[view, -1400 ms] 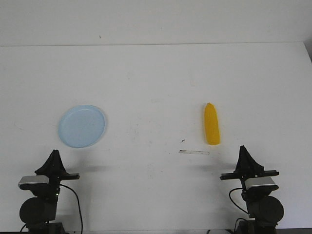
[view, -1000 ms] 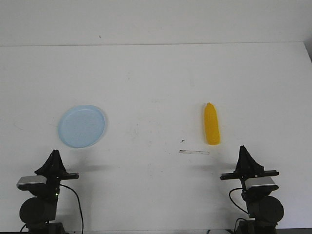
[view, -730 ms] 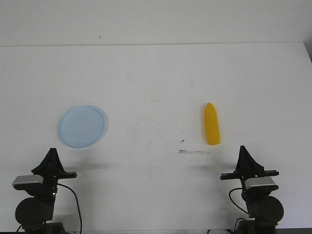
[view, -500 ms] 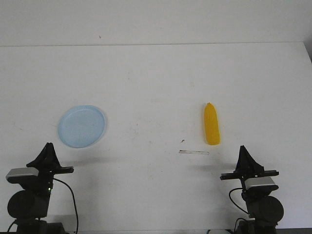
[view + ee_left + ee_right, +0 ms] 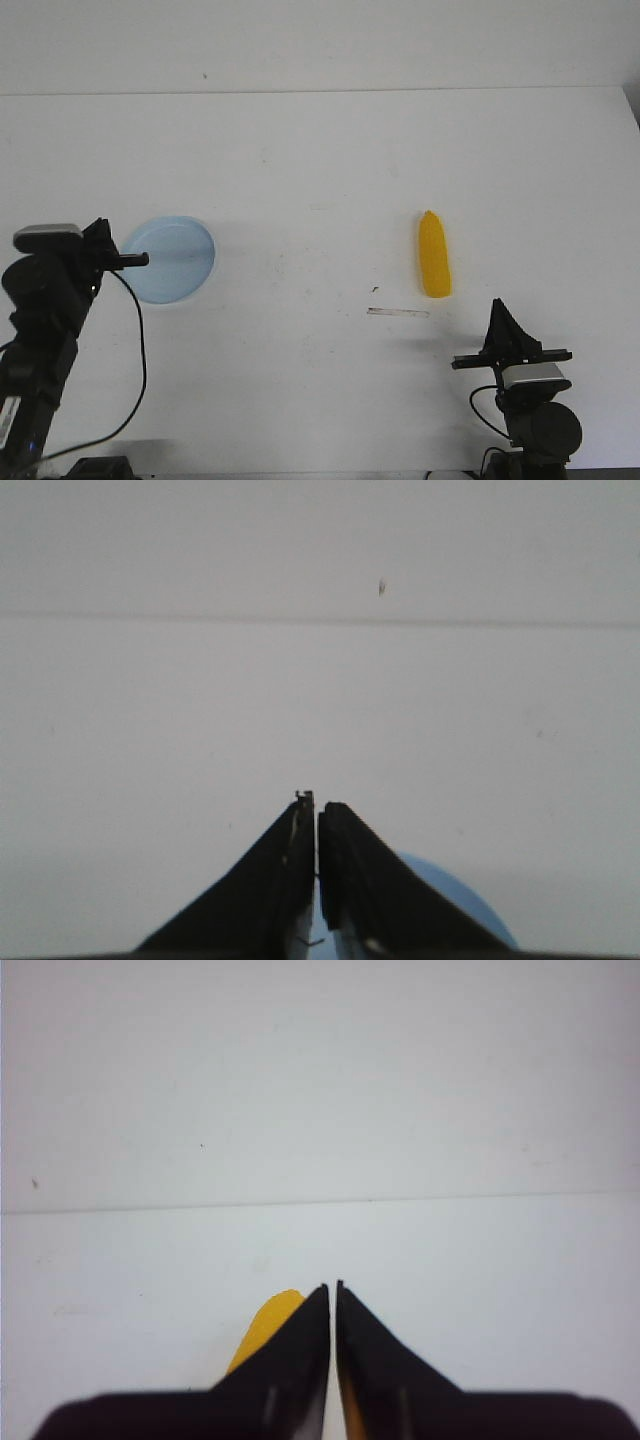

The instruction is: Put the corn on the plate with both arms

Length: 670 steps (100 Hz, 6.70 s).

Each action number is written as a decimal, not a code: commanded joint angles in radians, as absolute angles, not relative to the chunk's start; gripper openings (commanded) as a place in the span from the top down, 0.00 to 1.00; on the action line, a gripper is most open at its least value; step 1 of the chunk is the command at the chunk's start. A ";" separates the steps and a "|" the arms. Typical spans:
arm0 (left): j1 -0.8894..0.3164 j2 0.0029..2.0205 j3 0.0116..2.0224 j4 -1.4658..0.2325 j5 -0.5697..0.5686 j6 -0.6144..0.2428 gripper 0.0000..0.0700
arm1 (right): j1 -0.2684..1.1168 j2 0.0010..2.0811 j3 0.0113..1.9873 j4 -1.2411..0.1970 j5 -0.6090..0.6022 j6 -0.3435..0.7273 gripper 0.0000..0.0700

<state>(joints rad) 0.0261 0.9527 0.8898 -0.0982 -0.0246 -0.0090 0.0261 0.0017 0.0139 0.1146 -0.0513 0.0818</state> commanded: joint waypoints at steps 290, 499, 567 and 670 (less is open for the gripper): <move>0.126 1.532 1.059 -0.442 0.474 -0.339 1.00 | 0.027 0.001 0.013 0.126 -0.052 0.074 0.99; -0.421 1.108 0.830 0.086 0.093 -0.254 0.94 | 0.027 0.001 0.013 0.126 -0.052 0.074 0.99; -0.068 0.320 0.329 0.112 0.058 0.015 1.00 | 0.027 0.001 0.013 0.126 -0.052 0.074 0.99; -0.052 0.227 0.330 0.050 0.059 0.014 1.00 | 0.027 0.001 0.013 0.126 -0.052 0.074 0.99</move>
<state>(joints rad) -0.0528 0.2279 0.3241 0.0380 0.0570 0.0086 0.0261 0.0017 0.0139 0.1158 -0.0513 0.0818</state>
